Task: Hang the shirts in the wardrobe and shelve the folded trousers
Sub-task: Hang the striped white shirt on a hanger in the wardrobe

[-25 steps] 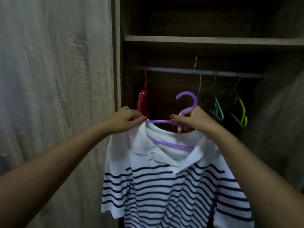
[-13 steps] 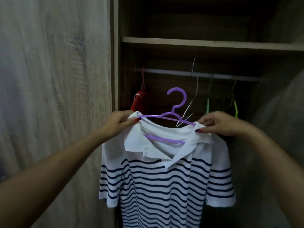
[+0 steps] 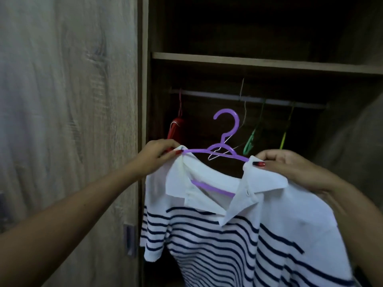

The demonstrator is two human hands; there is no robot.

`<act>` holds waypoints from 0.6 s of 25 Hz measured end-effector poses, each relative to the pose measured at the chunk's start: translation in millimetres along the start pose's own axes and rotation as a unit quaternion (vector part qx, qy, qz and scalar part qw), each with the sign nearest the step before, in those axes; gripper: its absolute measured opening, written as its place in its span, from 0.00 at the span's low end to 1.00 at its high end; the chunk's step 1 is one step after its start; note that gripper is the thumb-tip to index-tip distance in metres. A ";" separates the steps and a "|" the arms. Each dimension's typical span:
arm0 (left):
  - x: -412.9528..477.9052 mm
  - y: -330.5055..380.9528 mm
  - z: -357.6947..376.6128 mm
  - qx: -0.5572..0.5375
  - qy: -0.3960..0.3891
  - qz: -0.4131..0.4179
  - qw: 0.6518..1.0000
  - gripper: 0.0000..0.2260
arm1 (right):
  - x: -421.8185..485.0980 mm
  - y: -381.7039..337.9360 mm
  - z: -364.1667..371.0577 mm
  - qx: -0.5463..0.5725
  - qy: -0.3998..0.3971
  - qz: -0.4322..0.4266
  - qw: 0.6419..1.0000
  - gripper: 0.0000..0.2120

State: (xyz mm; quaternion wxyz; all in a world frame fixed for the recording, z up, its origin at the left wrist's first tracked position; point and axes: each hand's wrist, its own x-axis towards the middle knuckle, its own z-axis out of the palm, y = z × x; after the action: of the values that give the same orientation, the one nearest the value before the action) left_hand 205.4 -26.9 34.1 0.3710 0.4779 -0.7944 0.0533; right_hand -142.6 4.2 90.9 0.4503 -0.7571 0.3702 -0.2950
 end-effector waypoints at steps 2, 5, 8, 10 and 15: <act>-1.3 -3.7 -2.7 0.141 0.108 0.047 0.983 0.15 | -3.2 -15.9 11.1 0.051 0.030 0.012 0.998 0.17; -10.5 -9.1 -11.8 0.210 0.220 0.005 0.952 0.22 | -5.1 -38.0 32.0 0.109 0.057 0.008 0.992 0.12; -16.9 -19.1 -15.8 0.203 0.266 -0.085 0.938 0.28 | 2.2 -56.7 57.6 0.092 0.076 -0.009 0.993 0.14; -17.4 -32.3 -14.7 0.224 0.246 -0.103 0.937 0.31 | 10.7 -65.4 70.9 0.103 0.105 -0.026 0.989 0.14; -15.5 -59.8 -11.1 0.275 0.227 -0.081 0.931 0.30 | 20.0 -92.1 82.3 0.136 0.145 -0.072 0.977 0.14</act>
State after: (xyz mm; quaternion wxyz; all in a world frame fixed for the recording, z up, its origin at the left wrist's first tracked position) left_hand 263.3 -42.9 16.0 0.3985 0.5988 -0.6023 0.3462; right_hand -40.1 55.3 141.5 0.4687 -0.6623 0.3324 -0.4808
